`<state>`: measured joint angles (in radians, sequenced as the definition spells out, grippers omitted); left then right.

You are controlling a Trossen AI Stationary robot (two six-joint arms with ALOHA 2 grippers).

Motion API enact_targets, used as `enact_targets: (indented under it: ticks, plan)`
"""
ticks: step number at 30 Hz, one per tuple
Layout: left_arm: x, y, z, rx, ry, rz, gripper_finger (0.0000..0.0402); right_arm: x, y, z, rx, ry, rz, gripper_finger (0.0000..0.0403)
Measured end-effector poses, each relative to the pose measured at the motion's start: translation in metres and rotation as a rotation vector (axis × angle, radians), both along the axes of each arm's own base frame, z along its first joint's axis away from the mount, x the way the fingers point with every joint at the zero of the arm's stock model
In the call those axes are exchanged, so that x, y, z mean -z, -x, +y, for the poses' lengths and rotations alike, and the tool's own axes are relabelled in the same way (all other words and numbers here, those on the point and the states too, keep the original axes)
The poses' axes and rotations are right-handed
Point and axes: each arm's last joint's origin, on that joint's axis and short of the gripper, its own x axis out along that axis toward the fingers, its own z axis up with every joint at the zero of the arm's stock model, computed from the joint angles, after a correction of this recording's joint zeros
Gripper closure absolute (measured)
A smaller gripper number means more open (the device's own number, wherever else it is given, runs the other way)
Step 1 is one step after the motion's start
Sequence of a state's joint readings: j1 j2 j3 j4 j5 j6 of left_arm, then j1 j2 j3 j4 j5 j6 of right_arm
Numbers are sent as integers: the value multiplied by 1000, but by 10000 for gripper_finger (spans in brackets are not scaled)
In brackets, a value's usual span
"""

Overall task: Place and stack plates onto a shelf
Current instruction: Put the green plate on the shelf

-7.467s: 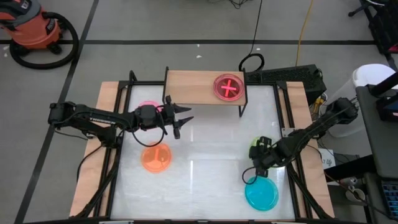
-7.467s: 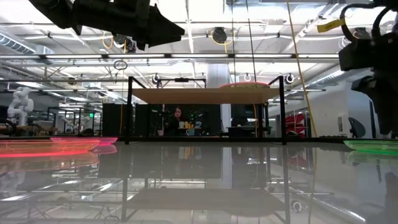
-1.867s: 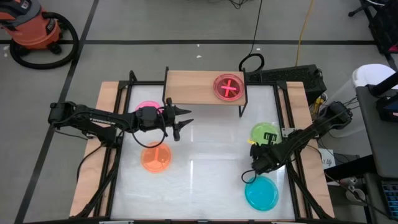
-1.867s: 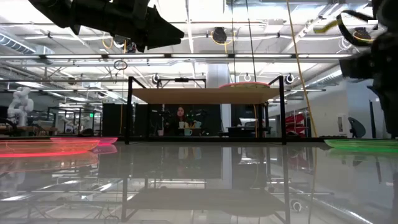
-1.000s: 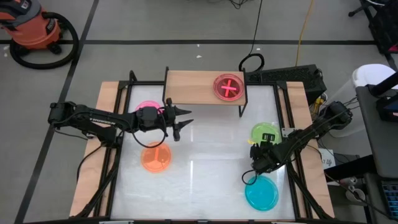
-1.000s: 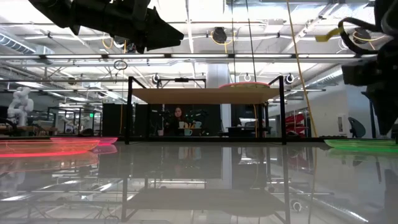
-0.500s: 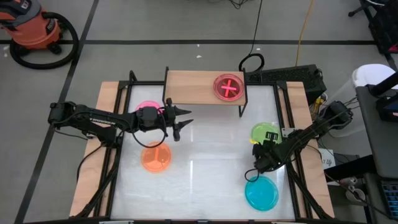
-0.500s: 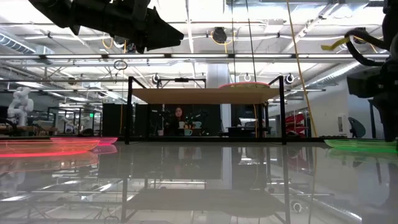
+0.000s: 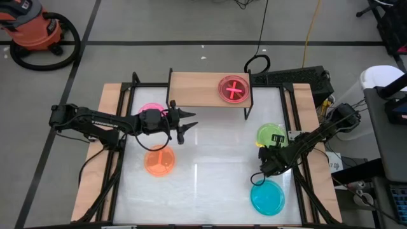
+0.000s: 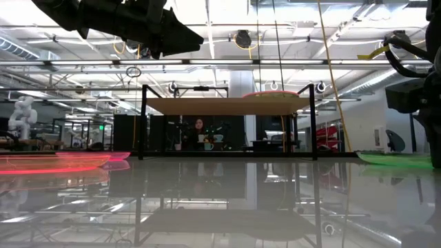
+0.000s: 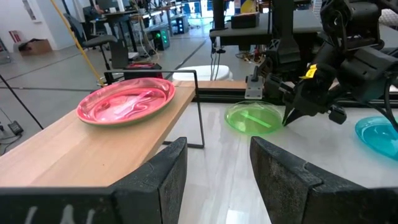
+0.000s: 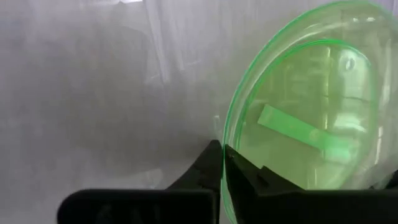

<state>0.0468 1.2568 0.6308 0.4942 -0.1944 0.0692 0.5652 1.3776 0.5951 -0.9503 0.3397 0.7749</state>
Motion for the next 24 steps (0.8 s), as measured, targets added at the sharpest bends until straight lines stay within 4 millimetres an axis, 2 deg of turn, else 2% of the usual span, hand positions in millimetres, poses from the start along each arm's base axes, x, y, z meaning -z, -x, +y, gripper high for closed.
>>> enact_targets:
  ticks: [5, 11, 19, 24]
  plan:
    - [0, 0, 0, 0, 0, 1, 220, -5, -3, 2, 5, 5, 4, 402]
    - [0, 0, 0, 0, 0, 2, 220, -25, -16, 10, -14, -11, -27, 403]
    - [0, 0, 0, -1, 3, 4, 220, -65, -46, 29, -137, -75, -157, 403]
    - [1, 0, -1, 3, 11, 7, 220, -95, -63, 39, -258, -50, -270, 403]
